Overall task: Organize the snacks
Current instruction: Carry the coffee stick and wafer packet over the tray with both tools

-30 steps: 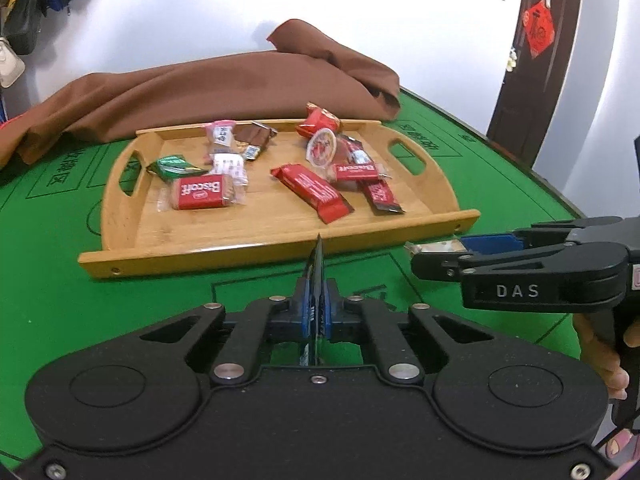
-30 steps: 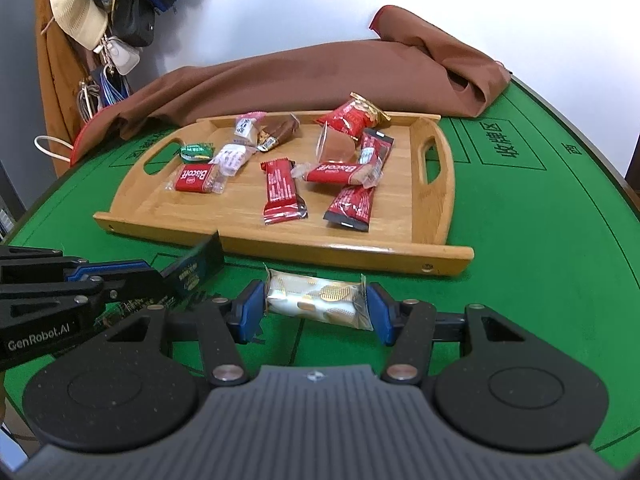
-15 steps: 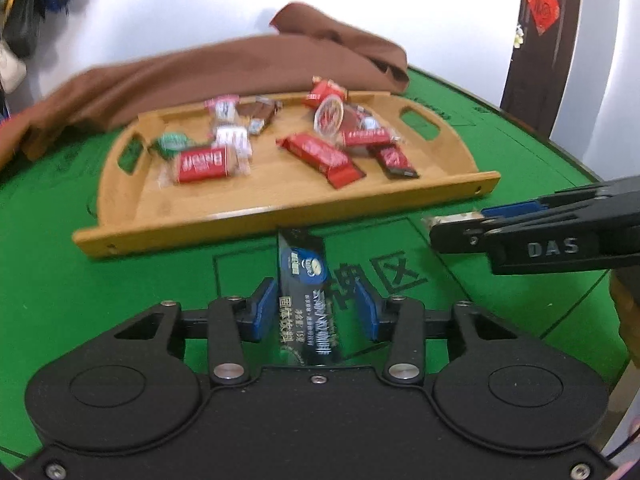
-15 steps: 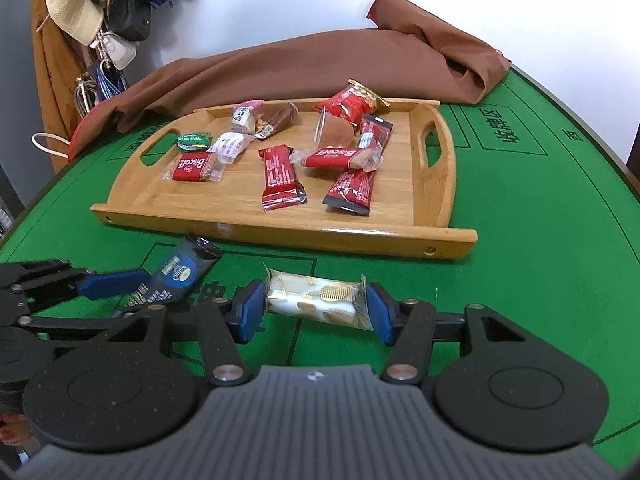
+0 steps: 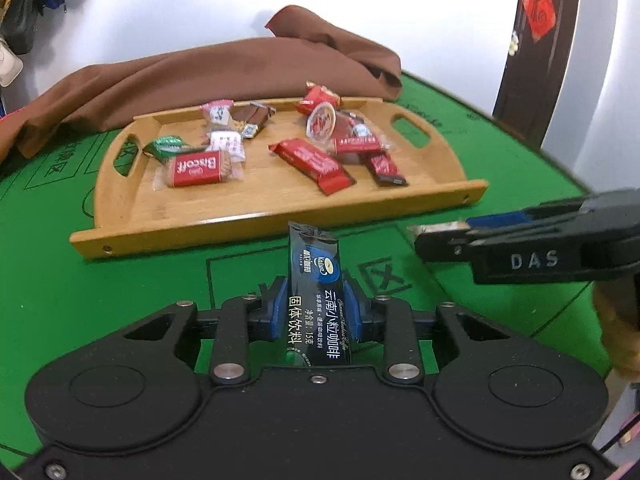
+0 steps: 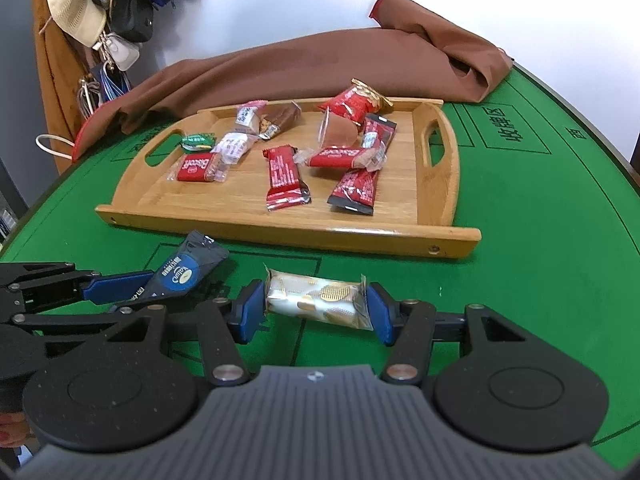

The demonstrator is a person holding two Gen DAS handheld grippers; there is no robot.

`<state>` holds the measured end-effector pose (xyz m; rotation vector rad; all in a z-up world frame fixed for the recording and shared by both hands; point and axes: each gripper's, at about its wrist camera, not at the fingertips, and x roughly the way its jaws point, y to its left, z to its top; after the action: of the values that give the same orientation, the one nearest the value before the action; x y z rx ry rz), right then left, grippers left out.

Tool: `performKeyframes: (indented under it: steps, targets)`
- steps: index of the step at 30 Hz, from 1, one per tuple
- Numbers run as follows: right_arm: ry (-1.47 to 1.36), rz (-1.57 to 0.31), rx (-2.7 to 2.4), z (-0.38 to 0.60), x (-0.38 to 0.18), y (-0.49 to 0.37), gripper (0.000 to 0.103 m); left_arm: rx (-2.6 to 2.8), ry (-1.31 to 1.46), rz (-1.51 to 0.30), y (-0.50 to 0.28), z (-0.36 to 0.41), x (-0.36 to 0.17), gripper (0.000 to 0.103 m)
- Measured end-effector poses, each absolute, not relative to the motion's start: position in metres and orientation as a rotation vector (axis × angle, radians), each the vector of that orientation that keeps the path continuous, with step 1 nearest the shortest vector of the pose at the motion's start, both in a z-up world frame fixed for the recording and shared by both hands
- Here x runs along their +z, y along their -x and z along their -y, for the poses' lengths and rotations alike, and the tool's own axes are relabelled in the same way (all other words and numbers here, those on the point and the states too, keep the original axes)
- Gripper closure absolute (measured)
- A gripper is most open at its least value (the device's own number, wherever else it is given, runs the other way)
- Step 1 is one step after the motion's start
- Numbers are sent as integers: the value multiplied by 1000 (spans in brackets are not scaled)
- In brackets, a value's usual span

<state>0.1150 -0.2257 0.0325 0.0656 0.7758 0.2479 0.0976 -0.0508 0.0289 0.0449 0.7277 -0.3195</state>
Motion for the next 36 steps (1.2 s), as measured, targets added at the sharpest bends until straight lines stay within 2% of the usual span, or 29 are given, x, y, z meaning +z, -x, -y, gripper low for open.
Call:
performKeyframes:
  steps: [12, 25, 36]
  targets:
    - [-60, -742, 257, 221, 51, -125, 45, -276, -12, -657, -112, 35, 63, 75]
    - [-36, -712, 226, 217, 80, -165, 45, -207, -13, -615, -169, 25, 93, 75]
    - [-67, -777, 214, 212, 92, -227, 45, -180, 50, -685, -238, 11, 94, 75]
